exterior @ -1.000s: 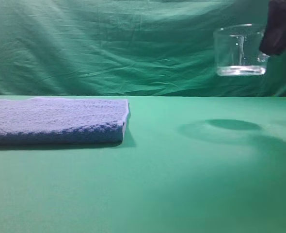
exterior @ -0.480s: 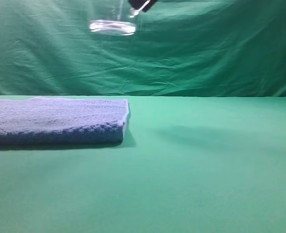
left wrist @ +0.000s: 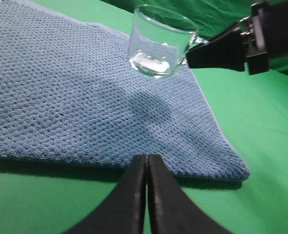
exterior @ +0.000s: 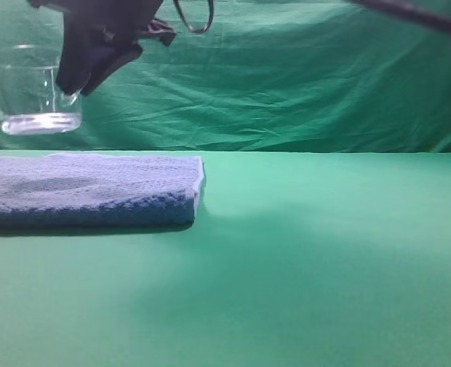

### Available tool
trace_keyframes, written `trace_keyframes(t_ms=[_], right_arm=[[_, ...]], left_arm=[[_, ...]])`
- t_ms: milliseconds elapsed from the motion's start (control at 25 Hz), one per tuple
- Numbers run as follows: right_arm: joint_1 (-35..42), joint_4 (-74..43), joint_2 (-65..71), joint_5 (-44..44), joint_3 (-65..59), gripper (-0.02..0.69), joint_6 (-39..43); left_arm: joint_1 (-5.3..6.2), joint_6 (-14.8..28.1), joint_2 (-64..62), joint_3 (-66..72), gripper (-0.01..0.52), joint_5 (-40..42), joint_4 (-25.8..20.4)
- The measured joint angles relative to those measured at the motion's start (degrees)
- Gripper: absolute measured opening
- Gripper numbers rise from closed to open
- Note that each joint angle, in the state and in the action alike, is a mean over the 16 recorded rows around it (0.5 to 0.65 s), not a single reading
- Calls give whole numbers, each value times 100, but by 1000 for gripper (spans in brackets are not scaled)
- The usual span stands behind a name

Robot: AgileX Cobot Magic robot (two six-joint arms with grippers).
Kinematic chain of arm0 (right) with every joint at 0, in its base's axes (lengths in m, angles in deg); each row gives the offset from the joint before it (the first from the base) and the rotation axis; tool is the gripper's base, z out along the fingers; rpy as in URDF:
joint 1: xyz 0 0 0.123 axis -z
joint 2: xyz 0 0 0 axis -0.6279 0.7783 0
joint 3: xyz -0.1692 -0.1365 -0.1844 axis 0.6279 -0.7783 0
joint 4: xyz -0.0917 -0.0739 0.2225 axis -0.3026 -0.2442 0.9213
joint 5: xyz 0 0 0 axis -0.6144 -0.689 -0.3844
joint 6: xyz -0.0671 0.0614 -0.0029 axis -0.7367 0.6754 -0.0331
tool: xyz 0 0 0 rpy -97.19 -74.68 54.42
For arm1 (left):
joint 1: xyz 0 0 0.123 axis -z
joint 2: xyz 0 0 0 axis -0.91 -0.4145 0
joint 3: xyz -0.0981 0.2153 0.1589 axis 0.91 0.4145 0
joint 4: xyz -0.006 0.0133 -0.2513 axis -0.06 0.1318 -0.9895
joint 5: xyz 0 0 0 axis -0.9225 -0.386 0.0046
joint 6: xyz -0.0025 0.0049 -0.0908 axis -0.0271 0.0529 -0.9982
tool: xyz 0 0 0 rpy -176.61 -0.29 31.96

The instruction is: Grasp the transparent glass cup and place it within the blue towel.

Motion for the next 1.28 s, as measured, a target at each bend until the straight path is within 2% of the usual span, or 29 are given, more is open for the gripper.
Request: trace_keyframes(t_ms=[240,320,400,520,800,920,1040,1280], right_arm=[[3,-22,-21,0,76,437,159],[25,-39,-157,-77,80,468,287],[65,-61,-335,-210,83,468,461],[157,-113,-665,-505,87,409,805],[422,-542,-1607,-1516,64,140,1782],[519,-795,-2045,-1928,-75,48,2152],[583,-1070,-2534,-2168,-388,8,2426],[611,-1582,-3793,-2026,-1646,0,2729]], left_arm=[[0,0,0,0,0,0,0],[0,0,0,0,0,0,0],[0,0,0,0,0,0,0],[0,0,0,0,0,0,0],[0,0,0,0,0,0,0],[0,0,0,0,0,0,0],[0,0,0,0,0,0,0],[0,0,0,0,0,0,0]])
